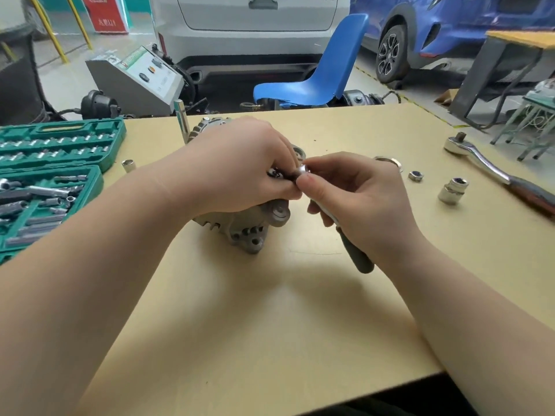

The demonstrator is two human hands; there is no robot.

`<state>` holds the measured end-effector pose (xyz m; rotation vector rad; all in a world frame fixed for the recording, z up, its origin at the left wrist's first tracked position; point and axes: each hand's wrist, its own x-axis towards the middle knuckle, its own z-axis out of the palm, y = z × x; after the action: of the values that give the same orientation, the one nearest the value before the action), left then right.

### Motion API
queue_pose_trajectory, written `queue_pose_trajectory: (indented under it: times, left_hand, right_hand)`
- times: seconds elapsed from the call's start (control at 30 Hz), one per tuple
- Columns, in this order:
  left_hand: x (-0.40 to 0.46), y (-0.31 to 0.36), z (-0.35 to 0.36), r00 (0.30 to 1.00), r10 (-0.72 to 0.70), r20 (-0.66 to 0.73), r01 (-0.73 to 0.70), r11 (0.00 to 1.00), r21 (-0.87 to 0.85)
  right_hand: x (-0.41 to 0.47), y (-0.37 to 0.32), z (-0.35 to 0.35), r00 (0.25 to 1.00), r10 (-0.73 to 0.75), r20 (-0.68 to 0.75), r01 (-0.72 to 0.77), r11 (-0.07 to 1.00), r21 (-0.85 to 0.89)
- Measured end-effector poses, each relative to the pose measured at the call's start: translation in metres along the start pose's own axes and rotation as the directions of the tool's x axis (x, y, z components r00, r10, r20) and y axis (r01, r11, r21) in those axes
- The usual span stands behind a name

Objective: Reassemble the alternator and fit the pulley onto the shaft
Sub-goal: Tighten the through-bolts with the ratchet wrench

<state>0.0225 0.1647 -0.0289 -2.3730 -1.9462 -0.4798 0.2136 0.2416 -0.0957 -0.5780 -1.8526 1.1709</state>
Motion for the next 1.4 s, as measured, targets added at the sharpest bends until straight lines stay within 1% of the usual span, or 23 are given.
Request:
queue_pose_trajectory:
  times: [0.07,0.17,0.23,0.3,0.4,0.47,0.53,0.7,0.87,0.97,1.07,1.17,1.3,1.37,1.4]
  left_hand:
    - [0.005,0.001,-0.002,1.000,0.009,-0.013,-0.009,1.000,-0.021]
    - [0.015,0.004,0.000,1.000,-0.009,-0.010,0.009,1.000,-0.007]
    - [0.019,0.004,0.002,0.999,-0.027,0.022,0.027,0.999,0.019]
    - [0.020,0.002,0.003,1.000,-0.021,0.023,0.021,1.000,-0.006]
    - [0.017,0.000,0.003,1.000,-0.009,-0.012,0.008,0.998,-0.057]
    - [0.015,-0.001,0.003,0.999,0.001,-0.034,-0.004,0.995,-0.098]
    - [0.013,-0.001,0.003,0.999,0.002,-0.035,-0.007,0.991,-0.132]
    - [0.012,0.003,0.004,1.000,0.006,-0.019,-0.008,0.998,-0.062]
    - [0.011,0.001,0.004,0.999,0.001,-0.044,-0.003,0.998,-0.058]
    - [0.011,0.000,0.004,0.999,-0.010,-0.038,0.008,0.998,-0.057]
    - [0.011,-0.002,0.005,0.999,-0.012,-0.042,0.010,0.999,-0.047]
    - [0.011,-0.001,0.005,0.999,-0.024,-0.039,0.022,0.999,-0.050]
    - [0.012,-0.002,0.003,0.999,-0.050,-0.020,0.049,0.997,-0.061]
    - [0.013,-0.002,0.001,0.998,-0.062,-0.014,0.061,0.995,-0.073]
    - [0.013,-0.002,0.001,0.998,-0.067,-0.016,0.066,0.995,-0.081]
  right_hand:
    - [0.002,0.001,-0.002,0.999,0.043,-0.016,-0.041,0.994,0.101]
    - [0.005,0.002,-0.007,0.987,0.163,-0.014,-0.154,0.954,0.255]
    - [0.005,0.003,-0.009,0.969,0.244,0.037,-0.241,0.903,0.356]
    - [0.005,0.004,-0.010,0.954,0.285,0.092,-0.297,0.863,0.407]
    - [0.006,0.005,-0.015,0.933,0.307,0.186,-0.359,0.799,0.482]
    - [0.006,0.005,-0.020,0.916,0.304,0.262,-0.401,0.725,0.560]
    - [0.006,0.004,-0.025,0.897,0.307,0.319,-0.442,0.664,0.603]
    - [0.006,0.005,-0.024,0.888,0.311,0.340,-0.458,0.678,0.575]
    - [0.003,0.005,-0.019,0.878,0.342,0.336,-0.479,0.625,0.616]
    - [0.001,0.005,-0.017,0.858,0.372,0.354,-0.513,0.607,0.607]
    - [-0.001,0.004,-0.019,0.826,0.388,0.410,-0.563,0.615,0.553]
    - [-0.001,0.003,-0.023,0.806,0.388,0.446,-0.581,0.660,0.475]
    - [0.009,-0.003,-0.031,0.807,0.384,0.450,-0.552,0.761,0.341]
    - [0.019,-0.010,-0.035,0.822,0.384,0.421,-0.499,0.842,0.206]
    - [0.023,-0.014,-0.037,0.839,0.374,0.396,-0.445,0.890,0.102]
